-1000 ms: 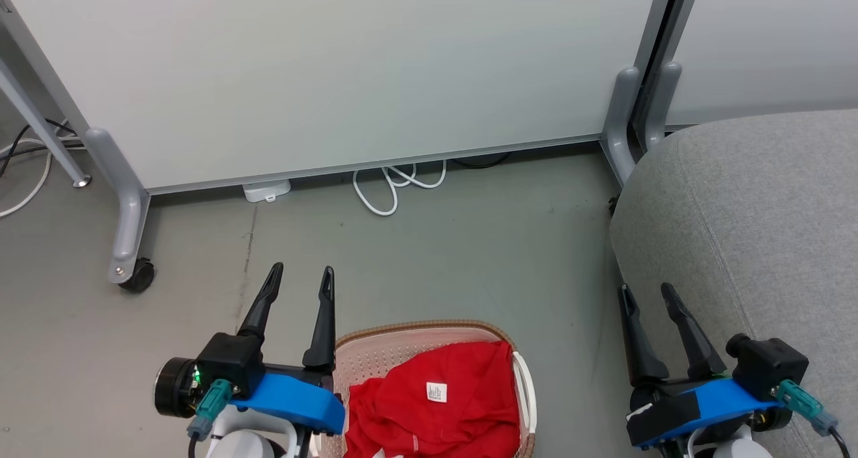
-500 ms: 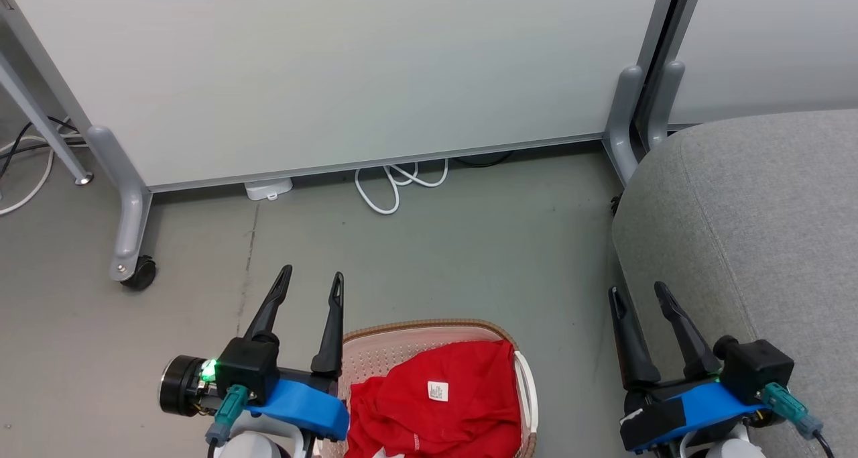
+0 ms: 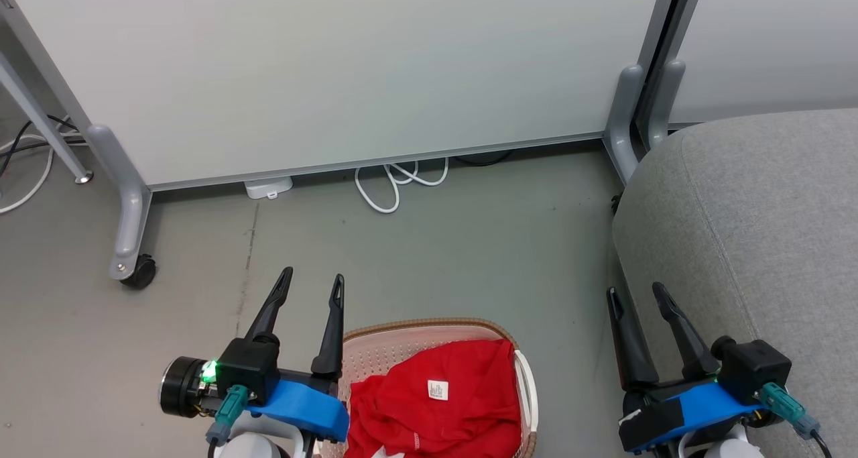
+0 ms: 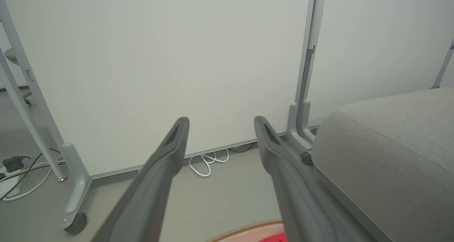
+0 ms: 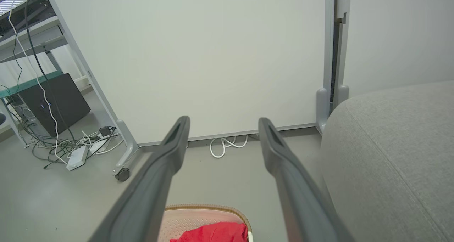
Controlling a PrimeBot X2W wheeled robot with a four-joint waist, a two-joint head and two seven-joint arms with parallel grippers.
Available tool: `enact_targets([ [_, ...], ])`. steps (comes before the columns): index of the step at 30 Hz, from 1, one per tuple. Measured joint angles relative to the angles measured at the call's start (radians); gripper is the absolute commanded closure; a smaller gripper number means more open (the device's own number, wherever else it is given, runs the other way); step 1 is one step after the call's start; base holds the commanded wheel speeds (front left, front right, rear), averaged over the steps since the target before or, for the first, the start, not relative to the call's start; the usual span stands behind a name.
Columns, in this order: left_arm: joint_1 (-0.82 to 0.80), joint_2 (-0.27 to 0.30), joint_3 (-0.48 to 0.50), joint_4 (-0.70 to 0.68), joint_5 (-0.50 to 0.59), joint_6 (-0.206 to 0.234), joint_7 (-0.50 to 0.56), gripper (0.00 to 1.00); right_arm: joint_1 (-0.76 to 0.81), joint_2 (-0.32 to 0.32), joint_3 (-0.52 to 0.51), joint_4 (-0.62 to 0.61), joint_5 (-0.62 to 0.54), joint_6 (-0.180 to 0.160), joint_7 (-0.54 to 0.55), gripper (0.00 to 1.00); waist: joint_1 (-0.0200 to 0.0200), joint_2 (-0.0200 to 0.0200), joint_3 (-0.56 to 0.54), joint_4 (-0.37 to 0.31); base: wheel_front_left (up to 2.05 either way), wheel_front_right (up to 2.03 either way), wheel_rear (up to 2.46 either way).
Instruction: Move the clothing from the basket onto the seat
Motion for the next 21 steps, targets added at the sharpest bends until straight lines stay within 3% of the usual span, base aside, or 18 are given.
enact_targets([
  [10,-0.032,0.000,-0.001,0.031,0.017,-0.009,0.000,0.00,-0.010,0.000,0.007,0.000,0.000,0.000,0.000,0.00,0.0000,0.0000,0.024,-0.009,0.00,0.00,0.00],
  [21,-0.154,0.019,-0.034,0.189,0.053,-0.041,0.000,0.00,-0.061,0.000,0.036,-0.002,0.012,0.000,-0.001,0.00,0.0000,0.0000,0.103,-0.064,0.00,0.00,0.00],
])
